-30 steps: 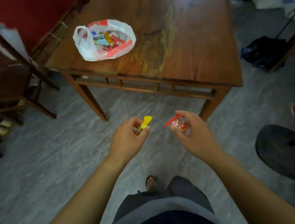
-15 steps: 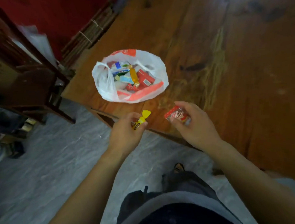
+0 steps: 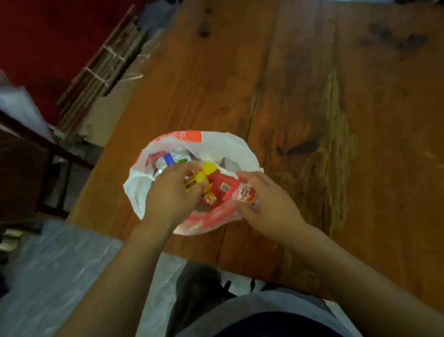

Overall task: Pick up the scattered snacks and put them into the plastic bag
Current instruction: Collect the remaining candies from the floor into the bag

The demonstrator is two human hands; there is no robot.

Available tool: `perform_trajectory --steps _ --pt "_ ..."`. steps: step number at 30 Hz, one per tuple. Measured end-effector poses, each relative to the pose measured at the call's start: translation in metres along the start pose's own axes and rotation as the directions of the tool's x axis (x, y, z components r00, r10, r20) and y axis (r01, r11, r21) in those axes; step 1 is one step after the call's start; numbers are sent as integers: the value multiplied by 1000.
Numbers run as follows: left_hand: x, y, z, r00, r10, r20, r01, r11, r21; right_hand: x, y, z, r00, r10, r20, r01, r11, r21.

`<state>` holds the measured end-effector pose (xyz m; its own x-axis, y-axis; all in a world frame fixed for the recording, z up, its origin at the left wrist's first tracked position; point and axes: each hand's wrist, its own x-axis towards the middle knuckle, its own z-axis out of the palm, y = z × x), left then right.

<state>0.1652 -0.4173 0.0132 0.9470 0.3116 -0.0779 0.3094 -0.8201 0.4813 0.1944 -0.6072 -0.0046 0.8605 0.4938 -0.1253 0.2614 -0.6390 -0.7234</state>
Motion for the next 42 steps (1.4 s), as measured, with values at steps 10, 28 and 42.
perform_trajectory --steps 10,28,42 --pt "91 -59 -4 822 403 402 -431 902 -23 51 -26 31 808 386 -445 -403 913 59" --pt "176 -43 10 617 607 501 -583 780 -226 33 -54 63 570 627 -532 -590 762 267" --pt "209 -29 14 656 600 458 -520 799 -301 66 -73 89 603 689 -401 -597 724 347"
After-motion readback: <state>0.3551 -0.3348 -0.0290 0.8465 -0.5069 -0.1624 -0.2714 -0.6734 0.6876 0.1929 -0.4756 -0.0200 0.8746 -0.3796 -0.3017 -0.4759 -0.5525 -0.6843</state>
